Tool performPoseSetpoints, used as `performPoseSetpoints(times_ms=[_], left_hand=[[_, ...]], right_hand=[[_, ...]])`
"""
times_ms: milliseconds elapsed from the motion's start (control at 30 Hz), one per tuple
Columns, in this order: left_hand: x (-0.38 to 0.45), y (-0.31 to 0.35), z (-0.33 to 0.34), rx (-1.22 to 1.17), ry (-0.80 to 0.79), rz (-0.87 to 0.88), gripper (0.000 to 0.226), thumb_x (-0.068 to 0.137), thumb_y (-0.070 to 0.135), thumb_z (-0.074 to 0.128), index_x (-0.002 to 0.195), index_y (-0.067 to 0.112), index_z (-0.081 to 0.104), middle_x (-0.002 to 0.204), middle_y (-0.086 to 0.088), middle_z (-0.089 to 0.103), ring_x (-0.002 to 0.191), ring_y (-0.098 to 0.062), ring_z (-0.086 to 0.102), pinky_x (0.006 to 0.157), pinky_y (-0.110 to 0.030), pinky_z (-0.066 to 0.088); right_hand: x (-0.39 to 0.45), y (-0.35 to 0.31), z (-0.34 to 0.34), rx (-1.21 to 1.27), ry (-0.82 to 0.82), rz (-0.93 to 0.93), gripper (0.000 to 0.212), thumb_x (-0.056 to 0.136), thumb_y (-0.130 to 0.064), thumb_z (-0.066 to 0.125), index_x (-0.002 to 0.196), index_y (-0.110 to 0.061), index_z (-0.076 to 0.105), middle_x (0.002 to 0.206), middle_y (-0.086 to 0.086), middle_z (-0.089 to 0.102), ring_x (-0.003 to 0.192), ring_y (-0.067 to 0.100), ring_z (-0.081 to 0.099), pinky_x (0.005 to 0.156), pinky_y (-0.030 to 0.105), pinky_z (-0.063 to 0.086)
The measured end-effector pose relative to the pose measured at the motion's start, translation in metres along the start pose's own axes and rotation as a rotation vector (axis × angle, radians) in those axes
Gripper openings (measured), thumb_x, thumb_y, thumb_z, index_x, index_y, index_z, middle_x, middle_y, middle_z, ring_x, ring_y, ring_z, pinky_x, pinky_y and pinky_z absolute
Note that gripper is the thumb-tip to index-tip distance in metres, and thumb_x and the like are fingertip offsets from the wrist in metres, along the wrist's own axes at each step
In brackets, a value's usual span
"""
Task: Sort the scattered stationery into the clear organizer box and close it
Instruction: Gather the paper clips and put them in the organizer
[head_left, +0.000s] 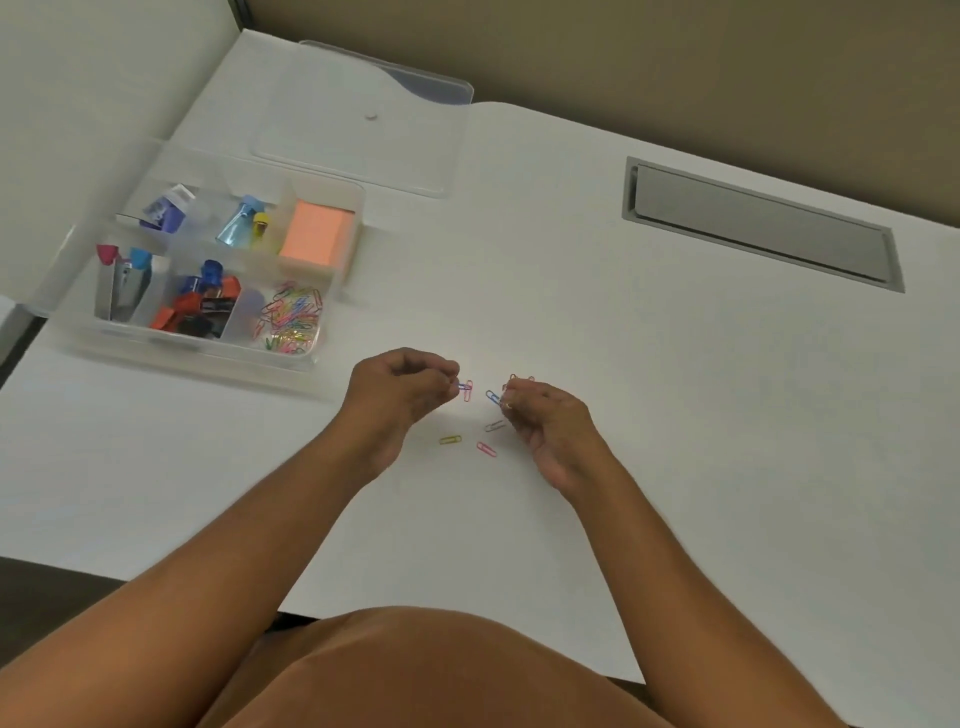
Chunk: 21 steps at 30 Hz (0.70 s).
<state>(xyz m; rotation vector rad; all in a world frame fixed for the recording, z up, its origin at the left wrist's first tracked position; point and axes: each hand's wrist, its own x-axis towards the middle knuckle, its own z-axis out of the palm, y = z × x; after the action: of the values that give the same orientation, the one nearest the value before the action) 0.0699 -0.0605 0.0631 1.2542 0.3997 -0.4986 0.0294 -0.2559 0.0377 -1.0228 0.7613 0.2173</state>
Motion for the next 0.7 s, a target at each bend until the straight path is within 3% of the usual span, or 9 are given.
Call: performPoseSetpoints(times_ms=[167, 300, 433, 533, 600, 700], left_hand=[[-0.006, 0.031, -0.034, -0.241, -0.018, -0.071, 0.024, 0.089, -0.018, 0.060, 0.081, 0.001, 0.071, 0.090, -0.012, 0.075, 0.081, -0.022, 0.074, 0.076, -0.023, 0.061], [-0.002, 0.066, -0.089, -0.119, 0.080, 0.087, 0.019, 0.089, -0.016, 0.063, 0.086, 0.000, 0.073, 0.089, -0.010, 0.076, 0.083, -0.022, 0.075, 0.081, -0.028, 0.062], [0.015, 0.098, -0.140, 0.212, 0.212, 0.211, 0.018, 0.086, -0.012, 0.069, 0.092, 0.003, 0.077, 0.096, -0.012, 0.078, 0.097, -0.028, 0.076, 0.088, -0.035, 0.063], [0.039, 0.106, -0.160, 0.566, 0.229, 0.274, 0.019, 0.086, 0.000, 0.074, 0.099, 0.012, 0.081, 0.093, -0.001, 0.080, 0.087, -0.017, 0.078, 0.088, -0.038, 0.064], [0.052, 0.108, -0.167, 0.773, 0.173, 0.330, 0.023, 0.090, 0.007, 0.071, 0.109, 0.016, 0.081, 0.098, 0.000, 0.081, 0.085, -0.014, 0.077, 0.089, -0.042, 0.063], [0.057, 0.109, -0.168, 0.989, 0.189, 0.482, 0.025, 0.097, 0.008, 0.064, 0.118, 0.013, 0.077, 0.110, -0.004, 0.079, 0.096, -0.016, 0.075, 0.098, -0.039, 0.059]], right_hand=[[-0.008, 0.009, 0.045, 0.267, -0.142, 0.167, 0.013, 0.090, 0.009, 0.063, 0.095, 0.000, 0.070, 0.088, 0.007, 0.069, 0.082, 0.017, 0.066, 0.070, 0.018, 0.058], [-0.011, 0.012, 0.117, 0.159, -0.237, 0.111, 0.014, 0.089, 0.011, 0.064, 0.096, 0.002, 0.071, 0.088, 0.009, 0.072, 0.081, 0.019, 0.069, 0.078, 0.021, 0.059], [0.000, 0.012, 0.195, -0.282, -0.301, -0.125, 0.014, 0.083, 0.010, 0.073, 0.094, 0.002, 0.076, 0.087, 0.012, 0.077, 0.080, 0.023, 0.074, 0.084, 0.031, 0.061], [0.021, 0.020, 0.234, -0.819, -0.167, -0.481, 0.014, 0.080, -0.002, 0.076, 0.090, -0.011, 0.081, 0.085, 0.002, 0.078, 0.079, 0.015, 0.075, 0.079, 0.030, 0.061], [0.029, 0.025, 0.249, -1.088, -0.111, -0.650, 0.017, 0.088, -0.008, 0.070, 0.099, -0.016, 0.081, 0.097, 0.000, 0.079, 0.088, 0.015, 0.073, 0.084, 0.032, 0.058], [0.030, 0.031, 0.255, -1.316, -0.101, -0.726, 0.029, 0.097, -0.007, 0.057, 0.117, -0.017, 0.076, 0.117, 0.005, 0.076, 0.107, 0.024, 0.071, 0.096, 0.039, 0.056]])
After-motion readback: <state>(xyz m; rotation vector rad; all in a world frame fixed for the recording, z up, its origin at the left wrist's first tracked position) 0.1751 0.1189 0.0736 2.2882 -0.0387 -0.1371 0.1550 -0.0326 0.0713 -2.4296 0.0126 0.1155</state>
